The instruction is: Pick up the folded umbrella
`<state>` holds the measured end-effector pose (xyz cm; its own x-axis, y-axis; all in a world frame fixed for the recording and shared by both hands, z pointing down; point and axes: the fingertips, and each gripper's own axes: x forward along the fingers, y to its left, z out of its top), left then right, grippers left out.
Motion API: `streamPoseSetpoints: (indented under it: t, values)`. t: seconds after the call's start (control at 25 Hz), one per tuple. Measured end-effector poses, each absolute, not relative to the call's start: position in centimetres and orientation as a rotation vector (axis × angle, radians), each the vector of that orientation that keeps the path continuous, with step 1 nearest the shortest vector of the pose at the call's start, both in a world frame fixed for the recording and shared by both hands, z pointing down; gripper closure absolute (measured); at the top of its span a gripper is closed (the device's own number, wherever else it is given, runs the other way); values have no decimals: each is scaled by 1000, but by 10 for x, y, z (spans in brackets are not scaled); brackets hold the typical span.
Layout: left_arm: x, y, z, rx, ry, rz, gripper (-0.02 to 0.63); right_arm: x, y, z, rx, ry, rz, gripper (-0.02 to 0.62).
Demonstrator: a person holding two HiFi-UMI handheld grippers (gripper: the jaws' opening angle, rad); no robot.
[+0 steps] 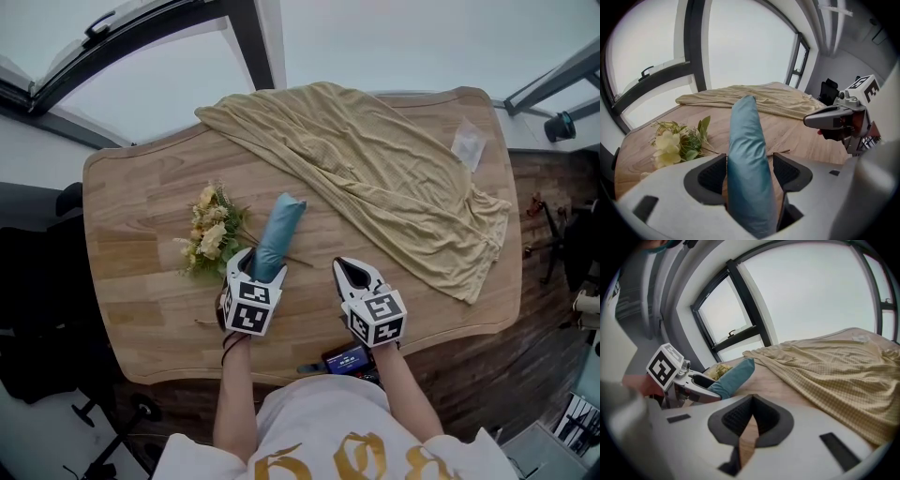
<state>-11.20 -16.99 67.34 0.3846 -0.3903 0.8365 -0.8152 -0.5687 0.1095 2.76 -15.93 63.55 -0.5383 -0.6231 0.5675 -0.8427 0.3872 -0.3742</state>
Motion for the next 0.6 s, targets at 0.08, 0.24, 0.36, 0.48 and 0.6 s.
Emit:
streamPoseSetpoints:
  t: [0.08, 0.24, 0.36, 0.48, 0.6]
  values:
    - [-111, -171, 680, 2122, -1021, 1113, 292, 30, -161, 639, 1281, -2306, 925, 584]
    - [-111, -173, 689, 2098, -1009, 1177, 282, 34, -160, 648, 1278, -2288, 949, 584]
    - [-110, -176, 695, 2088, -1008, 1208, 282, 37, -159, 654, 1280, -2274, 965, 584]
    - [-108, -177, 700, 2090, -1010, 1242, 282, 39, -160, 658, 1287, -2264, 972, 584]
    - [-109, -178, 703, 2098, -1031, 1270, 282, 41, -160, 660, 1291, -2262, 974, 584]
